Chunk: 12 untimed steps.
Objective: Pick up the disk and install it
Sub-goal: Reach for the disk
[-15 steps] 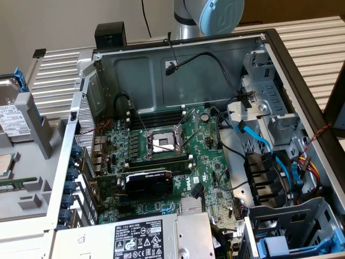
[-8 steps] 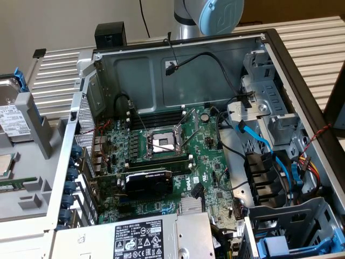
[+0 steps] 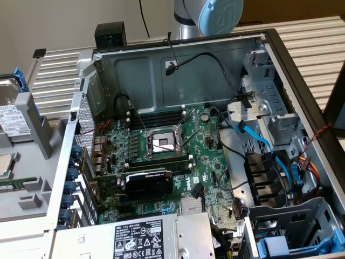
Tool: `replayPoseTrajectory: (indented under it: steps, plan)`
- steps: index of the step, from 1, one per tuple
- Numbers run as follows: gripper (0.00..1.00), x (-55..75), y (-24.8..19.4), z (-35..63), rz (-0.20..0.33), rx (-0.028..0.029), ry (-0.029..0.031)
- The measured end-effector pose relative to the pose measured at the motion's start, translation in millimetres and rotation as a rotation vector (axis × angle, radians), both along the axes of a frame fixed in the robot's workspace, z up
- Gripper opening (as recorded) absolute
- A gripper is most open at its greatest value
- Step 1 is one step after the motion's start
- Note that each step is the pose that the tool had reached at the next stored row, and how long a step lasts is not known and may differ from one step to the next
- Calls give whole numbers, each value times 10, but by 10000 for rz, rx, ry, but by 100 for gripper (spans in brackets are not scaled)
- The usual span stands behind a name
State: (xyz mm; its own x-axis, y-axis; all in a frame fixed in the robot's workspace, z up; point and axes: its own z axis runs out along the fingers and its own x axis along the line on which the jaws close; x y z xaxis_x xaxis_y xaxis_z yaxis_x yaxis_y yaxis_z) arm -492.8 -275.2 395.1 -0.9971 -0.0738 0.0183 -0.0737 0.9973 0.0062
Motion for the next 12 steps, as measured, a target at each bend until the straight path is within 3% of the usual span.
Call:
replayPoseTrajectory:
  steps: [12]
  plan:
    - [11, -10, 0, 0, 33, 0, 1]
